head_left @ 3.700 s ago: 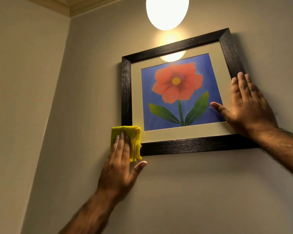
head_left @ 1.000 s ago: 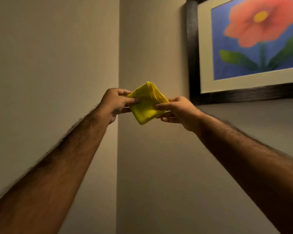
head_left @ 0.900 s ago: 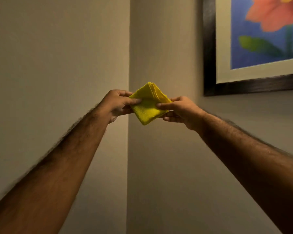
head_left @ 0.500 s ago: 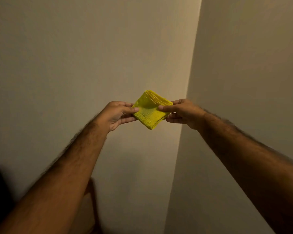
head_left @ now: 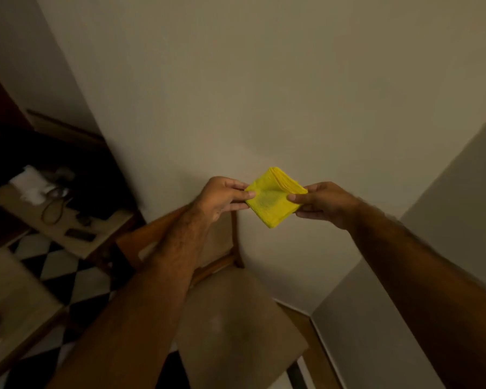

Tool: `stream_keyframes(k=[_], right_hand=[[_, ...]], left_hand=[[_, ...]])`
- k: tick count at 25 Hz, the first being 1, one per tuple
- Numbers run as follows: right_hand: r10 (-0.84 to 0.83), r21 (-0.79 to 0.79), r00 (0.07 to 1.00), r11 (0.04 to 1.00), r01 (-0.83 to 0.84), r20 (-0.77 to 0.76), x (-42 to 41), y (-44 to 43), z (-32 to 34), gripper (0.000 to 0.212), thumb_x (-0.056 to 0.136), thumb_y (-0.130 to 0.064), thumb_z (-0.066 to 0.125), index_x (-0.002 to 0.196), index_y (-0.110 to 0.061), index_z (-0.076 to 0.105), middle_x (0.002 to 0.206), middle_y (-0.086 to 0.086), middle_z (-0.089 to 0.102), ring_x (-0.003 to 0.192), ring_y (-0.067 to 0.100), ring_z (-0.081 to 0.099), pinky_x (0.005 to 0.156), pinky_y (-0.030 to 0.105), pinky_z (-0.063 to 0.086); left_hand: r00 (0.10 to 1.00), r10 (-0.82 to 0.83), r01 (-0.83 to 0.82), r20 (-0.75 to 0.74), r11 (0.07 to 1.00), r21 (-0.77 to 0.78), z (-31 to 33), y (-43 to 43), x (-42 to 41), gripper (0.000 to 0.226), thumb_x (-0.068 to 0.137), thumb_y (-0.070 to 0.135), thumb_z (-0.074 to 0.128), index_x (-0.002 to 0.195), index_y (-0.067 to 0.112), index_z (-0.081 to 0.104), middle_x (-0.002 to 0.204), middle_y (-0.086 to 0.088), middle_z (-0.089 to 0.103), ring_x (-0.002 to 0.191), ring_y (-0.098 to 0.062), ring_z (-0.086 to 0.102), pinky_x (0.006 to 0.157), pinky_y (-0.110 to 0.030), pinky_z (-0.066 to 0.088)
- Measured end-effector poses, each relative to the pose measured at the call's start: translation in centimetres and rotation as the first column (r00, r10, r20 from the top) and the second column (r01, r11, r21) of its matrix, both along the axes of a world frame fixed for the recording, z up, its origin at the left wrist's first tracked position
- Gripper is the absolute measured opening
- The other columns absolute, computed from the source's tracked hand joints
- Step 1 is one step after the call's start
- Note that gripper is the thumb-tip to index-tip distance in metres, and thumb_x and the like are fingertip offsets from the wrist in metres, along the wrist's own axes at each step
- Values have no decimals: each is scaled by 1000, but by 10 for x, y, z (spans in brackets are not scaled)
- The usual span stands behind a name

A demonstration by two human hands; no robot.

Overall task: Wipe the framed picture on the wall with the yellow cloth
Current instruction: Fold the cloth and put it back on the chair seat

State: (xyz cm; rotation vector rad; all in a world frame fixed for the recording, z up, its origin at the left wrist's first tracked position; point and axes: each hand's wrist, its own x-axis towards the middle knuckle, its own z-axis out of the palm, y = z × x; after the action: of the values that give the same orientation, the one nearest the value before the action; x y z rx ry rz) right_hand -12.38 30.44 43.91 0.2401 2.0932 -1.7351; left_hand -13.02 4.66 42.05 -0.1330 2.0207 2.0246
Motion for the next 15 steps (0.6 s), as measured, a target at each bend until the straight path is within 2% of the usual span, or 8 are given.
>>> stream_keyframes(k=[4, 7, 9, 12, 15], right_hand=[[43, -18, 975, 999, -40, 219, -3, -26, -127, 36, 85, -11, 76, 116, 4, 68, 100, 18, 71, 83, 21, 70, 72, 23, 62], [36, -12, 939, 999, -35, 342, 4, -38, -222, 31, 85, -10, 76, 112, 2, 68, 89, 13, 70, 78, 18, 68, 68, 22, 61], [0, 11, 915, 1000, -5, 403, 9, -42, -286, 24, 81, -12, 80, 98, 1, 70, 77, 11, 69, 68, 16, 68, 63, 23, 62], [-52, 65, 884, 998, 24, 465, 23, -50, -365, 24, 73, -16, 87, 76, -2, 68, 65, 13, 68, 54, 13, 68, 58, 22, 58], [-87, 75, 845, 996, 56, 528, 38, -60, -444, 24, 72, -13, 88, 68, -1, 67, 74, 20, 69, 69, 25, 71, 74, 35, 60]], left_hand=[[975, 10, 10, 223, 996, -89, -116, -13, 11, 33, 90, -6, 64, 122, -12, 60, 93, -13, 69, 82, -18, 67, 87, -36, 60], [927, 39, 7, 373, 993, -121, -204, -21, 23, 34, 94, -8, 57, 127, -15, 56, 108, -21, 64, 92, -26, 66, 96, -43, 52], [887, 75, -11, 456, 990, -142, -260, -23, 31, 35, 94, -9, 55, 128, -16, 54, 113, -22, 62, 104, -31, 62, 95, -42, 51], [824, 156, -49, 545, 977, -207, -331, -28, 47, 35, 93, -9, 57, 127, -17, 54, 112, -22, 62, 105, -31, 61, 92, -40, 51], [786, 221, -62, 577, 958, -281, -407, -29, 57, 33, 90, -9, 62, 121, -19, 57, 104, -21, 63, 100, -32, 62, 86, -41, 57]])
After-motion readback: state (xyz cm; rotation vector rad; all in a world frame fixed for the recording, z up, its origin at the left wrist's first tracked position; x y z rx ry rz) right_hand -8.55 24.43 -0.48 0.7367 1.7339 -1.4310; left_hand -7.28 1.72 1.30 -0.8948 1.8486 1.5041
